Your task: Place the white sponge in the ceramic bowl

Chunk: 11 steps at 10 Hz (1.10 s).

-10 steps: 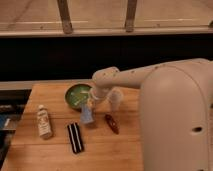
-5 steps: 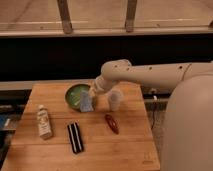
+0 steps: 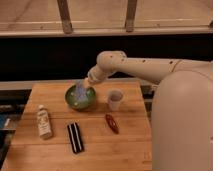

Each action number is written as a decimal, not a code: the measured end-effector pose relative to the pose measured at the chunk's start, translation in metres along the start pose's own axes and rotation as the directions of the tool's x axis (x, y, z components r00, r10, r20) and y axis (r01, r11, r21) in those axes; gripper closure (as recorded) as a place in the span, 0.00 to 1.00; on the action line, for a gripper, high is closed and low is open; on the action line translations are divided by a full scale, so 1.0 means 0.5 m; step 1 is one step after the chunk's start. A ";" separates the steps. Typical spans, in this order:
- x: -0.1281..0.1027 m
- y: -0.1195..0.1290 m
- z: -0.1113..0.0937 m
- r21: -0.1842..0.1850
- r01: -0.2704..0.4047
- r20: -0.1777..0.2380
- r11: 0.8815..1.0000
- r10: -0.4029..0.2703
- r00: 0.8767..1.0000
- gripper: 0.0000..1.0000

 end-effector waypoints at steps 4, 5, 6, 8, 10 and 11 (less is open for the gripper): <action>-0.059 -0.008 0.106 -0.083 0.015 -0.028 0.996 -0.017 0.999 1.00; -0.071 -0.001 0.136 -0.102 0.020 -0.031 0.995 -0.023 0.999 1.00; -0.074 0.002 0.143 -0.107 0.021 -0.032 0.994 -0.024 0.999 0.97; -0.072 -0.010 0.139 -0.100 0.016 -0.032 0.995 -0.019 0.999 0.77; -0.073 -0.003 0.142 -0.104 0.019 -0.032 0.994 -0.022 0.999 0.58; -0.073 -0.005 0.141 -0.103 0.018 -0.032 0.994 -0.021 0.999 0.46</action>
